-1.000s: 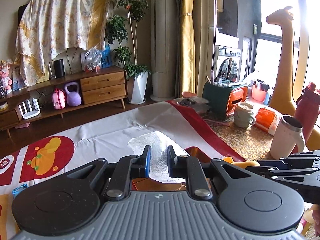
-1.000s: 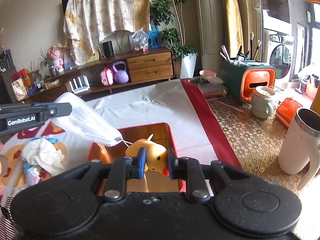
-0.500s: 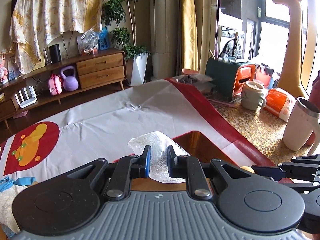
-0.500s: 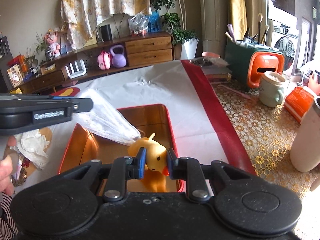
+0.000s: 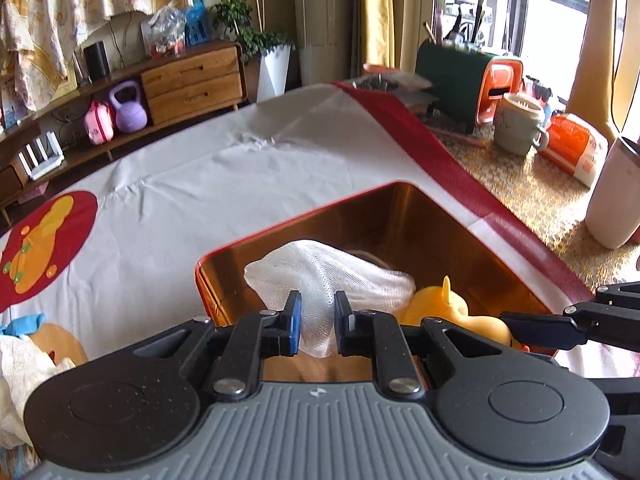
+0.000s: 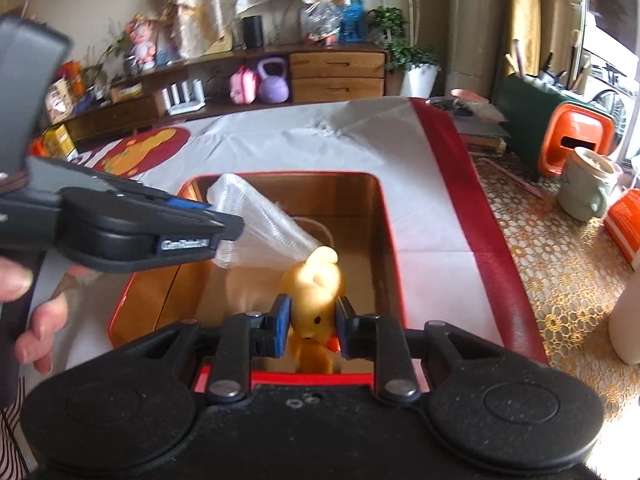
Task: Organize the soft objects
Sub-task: 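Open the right tool to drop the duck into the tin while the left tool releases the mesh bag there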
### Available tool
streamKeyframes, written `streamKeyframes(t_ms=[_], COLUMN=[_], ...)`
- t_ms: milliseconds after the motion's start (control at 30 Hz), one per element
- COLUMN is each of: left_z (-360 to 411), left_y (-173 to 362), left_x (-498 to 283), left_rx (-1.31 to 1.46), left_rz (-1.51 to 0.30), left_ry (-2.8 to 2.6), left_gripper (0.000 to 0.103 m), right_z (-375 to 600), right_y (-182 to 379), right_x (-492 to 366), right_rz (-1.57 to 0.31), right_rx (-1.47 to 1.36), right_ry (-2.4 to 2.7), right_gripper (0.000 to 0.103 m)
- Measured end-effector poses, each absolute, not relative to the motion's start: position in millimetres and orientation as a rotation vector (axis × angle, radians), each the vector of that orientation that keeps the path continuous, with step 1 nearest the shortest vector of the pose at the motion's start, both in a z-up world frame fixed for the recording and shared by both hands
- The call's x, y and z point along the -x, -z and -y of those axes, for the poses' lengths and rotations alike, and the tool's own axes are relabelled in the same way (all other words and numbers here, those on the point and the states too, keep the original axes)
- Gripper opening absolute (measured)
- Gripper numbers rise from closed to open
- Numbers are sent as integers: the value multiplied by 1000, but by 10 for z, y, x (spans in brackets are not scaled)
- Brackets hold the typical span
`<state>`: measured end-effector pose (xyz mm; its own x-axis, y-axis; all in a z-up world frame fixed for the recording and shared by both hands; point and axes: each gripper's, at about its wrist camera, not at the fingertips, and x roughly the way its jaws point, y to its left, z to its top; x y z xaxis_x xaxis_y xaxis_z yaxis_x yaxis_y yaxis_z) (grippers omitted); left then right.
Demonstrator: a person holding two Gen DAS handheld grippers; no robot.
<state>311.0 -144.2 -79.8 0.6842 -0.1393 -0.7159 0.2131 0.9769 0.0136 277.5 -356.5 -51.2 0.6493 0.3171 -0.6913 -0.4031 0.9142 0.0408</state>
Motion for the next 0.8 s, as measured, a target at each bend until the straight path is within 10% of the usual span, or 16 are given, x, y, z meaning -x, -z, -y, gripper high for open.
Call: streamKeyframes(t_ms=[367,467,567,800], left_z=[1439,1447,1466,1409], left_y=[837,809,794,654], left_x=[-3094,-3067,-3032,-2886], left_rx=[-95,-94,-118,-98], left_rz=[-861,-857,-858,-817], left_ry=[198,199,195,206], left_gripper=[21,31,69,71], right_z=[3627,3665,3699,3725], right_y=[505,480,449,320], right_x=[-2752,-2736,-2731,-2651], right_rz=[-780,-776,-774,-755], right_rx=[98,84,68,50], right_ry=[-404,-399,-399,-412], right_gripper=[35,37,38,42])
